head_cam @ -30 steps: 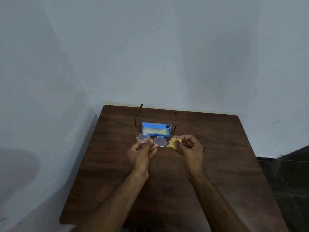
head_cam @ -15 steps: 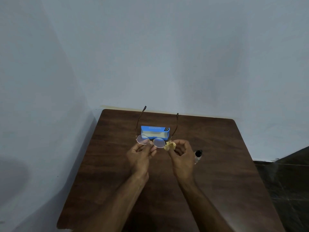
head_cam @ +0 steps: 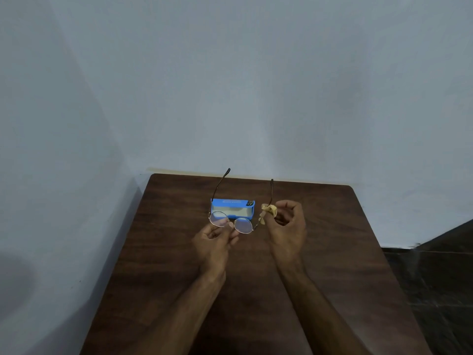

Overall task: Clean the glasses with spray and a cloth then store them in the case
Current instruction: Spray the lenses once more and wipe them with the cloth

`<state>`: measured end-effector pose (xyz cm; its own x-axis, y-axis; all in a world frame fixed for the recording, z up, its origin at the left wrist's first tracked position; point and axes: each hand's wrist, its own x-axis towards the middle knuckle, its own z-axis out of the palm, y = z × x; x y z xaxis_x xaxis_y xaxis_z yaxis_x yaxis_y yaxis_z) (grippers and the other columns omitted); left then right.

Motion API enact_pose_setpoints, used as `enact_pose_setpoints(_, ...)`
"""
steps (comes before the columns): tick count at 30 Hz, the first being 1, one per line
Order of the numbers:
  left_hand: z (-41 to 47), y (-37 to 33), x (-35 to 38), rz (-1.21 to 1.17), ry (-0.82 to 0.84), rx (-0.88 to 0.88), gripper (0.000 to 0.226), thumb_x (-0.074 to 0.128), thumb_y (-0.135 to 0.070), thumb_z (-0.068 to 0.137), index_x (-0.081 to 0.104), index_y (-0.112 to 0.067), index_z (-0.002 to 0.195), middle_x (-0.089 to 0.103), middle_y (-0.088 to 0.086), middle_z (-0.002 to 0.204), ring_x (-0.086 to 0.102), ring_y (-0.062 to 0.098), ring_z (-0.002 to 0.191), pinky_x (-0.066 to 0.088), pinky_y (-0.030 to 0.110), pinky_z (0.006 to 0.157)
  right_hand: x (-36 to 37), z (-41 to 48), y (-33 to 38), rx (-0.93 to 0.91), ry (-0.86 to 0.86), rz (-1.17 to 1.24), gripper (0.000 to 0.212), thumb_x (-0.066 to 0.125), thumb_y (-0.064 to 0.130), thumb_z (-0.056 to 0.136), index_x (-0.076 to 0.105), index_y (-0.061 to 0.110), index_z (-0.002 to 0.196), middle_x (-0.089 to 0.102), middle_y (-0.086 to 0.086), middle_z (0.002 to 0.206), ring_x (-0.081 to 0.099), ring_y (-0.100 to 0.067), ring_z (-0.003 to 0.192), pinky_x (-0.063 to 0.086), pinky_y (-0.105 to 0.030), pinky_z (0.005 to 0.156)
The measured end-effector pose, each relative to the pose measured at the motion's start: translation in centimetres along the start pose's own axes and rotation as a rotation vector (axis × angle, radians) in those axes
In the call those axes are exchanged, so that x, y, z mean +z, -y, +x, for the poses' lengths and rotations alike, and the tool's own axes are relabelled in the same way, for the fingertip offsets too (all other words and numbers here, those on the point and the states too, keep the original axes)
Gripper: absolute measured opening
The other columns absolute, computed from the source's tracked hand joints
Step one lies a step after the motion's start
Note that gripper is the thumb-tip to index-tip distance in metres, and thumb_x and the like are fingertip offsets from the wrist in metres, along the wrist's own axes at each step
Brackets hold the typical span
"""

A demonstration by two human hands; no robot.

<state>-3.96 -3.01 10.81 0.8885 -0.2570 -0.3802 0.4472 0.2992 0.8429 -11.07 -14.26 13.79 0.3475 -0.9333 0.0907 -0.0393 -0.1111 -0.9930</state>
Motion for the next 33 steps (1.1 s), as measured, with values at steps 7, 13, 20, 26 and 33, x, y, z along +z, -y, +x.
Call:
enact_pose_setpoints(7, 0.4, 0.6, -0.2, 0.096, -0.02, 0.023, 0.02, 0.078, -0.001, 0.089, 0.076, -0.006, 0.108, 0.08, 0.015, 0.084, 0.078, 0.018, 0.074, 0.064, 0.03, 0.067, 0.2, 2.5, 1.7, -0.002, -0.04, 0.02, 0.037, 0.086, 0.006, 0.083, 0.062, 0.021, 0.107, 0.077, -0.004, 0.1, 0.077, -0.018, 0.094, 0.065, -0.043, 0.083)
enact_pose_setpoints(13, 0.5, 0.5, 0.3, 0.087, -0.031, 0.033, 0.019, 0.077, 0.0, 0.089, 0.076, -0.006, 0.107, 0.08, 0.013, 0.083, 0.078, 0.016, 0.07, 0.064, 0.027, 0.063, 0.5, 2.4, 2.9, -0.181, 0.011, -0.158, 0.025, 0.08, 0.002, 0.086, 0.065, 0.019, 0.097, 0.072, 0.01, 0.09, 0.069, -0.006, 0.084, 0.053, -0.011, 0.071)
enact_pose_setpoints(20, 0.9, 0.0, 0.7, -0.002, -0.015, 0.011, 0.017, 0.075, -0.003, 0.092, 0.075, -0.006, 0.108, 0.081, 0.013, 0.09, 0.08, 0.02, 0.078, 0.064, 0.026, 0.065, 0.8, 0.6, 0.3, -0.18, 0.09, -0.148, 0.027, 0.076, -0.005, 0.085, 0.074, 0.021, 0.092, 0.078, 0.013, 0.103, 0.074, -0.006, 0.1, 0.062, -0.028, 0.086)
enact_pose_setpoints(26, 1.7, -0.3, 1.1, -0.07, -0.037, -0.047, 0.018, 0.076, -0.003, 0.091, 0.076, -0.005, 0.109, 0.081, 0.015, 0.091, 0.08, 0.02, 0.077, 0.064, 0.026, 0.066, 1.0, -1.6, -1.7, -0.163, 0.135, -0.111, 0.016, 0.081, 0.011, 0.09, 0.077, 0.018, 0.103, 0.076, 0.013, 0.108, 0.073, -0.008, 0.105, 0.062, -0.029, 0.09)
enact_pose_setpoints(33, 1.8, 0.1, 1.0, -0.048, -0.046, -0.053, 0.019, 0.077, -0.004, 0.09, 0.075, -0.004, 0.109, 0.08, 0.016, 0.091, 0.078, 0.02, 0.076, 0.064, 0.028, 0.067, 1.5, -1.9, -1.9, -0.046, 0.095, -0.04, 0.02, 0.077, 0.004, 0.093, 0.07, 0.019, 0.104, 0.076, 0.005, 0.103, 0.074, -0.012, 0.101, 0.063, -0.037, 0.088)
